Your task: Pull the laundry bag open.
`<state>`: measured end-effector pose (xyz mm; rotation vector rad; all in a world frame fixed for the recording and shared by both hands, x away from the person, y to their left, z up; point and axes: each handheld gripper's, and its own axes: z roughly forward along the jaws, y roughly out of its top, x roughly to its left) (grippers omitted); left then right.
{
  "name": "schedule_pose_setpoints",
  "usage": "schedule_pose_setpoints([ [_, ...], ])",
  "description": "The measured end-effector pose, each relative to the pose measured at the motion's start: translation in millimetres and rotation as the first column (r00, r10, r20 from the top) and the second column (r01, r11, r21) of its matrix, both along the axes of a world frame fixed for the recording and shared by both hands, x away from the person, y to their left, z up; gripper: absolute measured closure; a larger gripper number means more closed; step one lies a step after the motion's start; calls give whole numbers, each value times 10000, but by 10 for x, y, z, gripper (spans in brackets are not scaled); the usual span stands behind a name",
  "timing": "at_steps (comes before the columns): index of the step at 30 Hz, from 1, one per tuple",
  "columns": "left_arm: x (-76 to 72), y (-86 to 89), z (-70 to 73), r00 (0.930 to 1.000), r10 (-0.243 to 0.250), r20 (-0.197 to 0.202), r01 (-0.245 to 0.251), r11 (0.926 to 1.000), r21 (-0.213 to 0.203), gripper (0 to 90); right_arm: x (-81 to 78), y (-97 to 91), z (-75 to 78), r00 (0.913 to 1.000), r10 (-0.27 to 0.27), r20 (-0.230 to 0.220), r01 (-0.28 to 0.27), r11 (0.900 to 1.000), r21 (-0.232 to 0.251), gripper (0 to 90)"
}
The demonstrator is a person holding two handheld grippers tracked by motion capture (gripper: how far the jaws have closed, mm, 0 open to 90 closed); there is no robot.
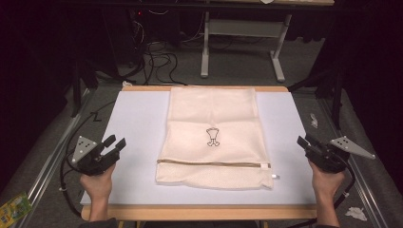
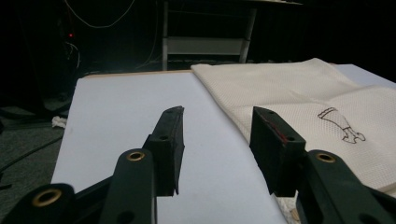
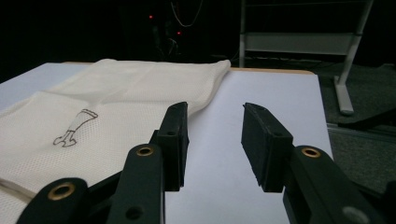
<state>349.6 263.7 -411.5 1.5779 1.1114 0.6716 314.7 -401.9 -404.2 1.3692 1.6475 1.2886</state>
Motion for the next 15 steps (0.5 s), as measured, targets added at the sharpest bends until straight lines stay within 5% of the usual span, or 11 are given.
schedule_pose_setpoints([
  [15,63,121,-112,9982,412,-441,-408,9991,99,557,-17,-213,-163,9980,-531,-356,545,9978,386,617],
])
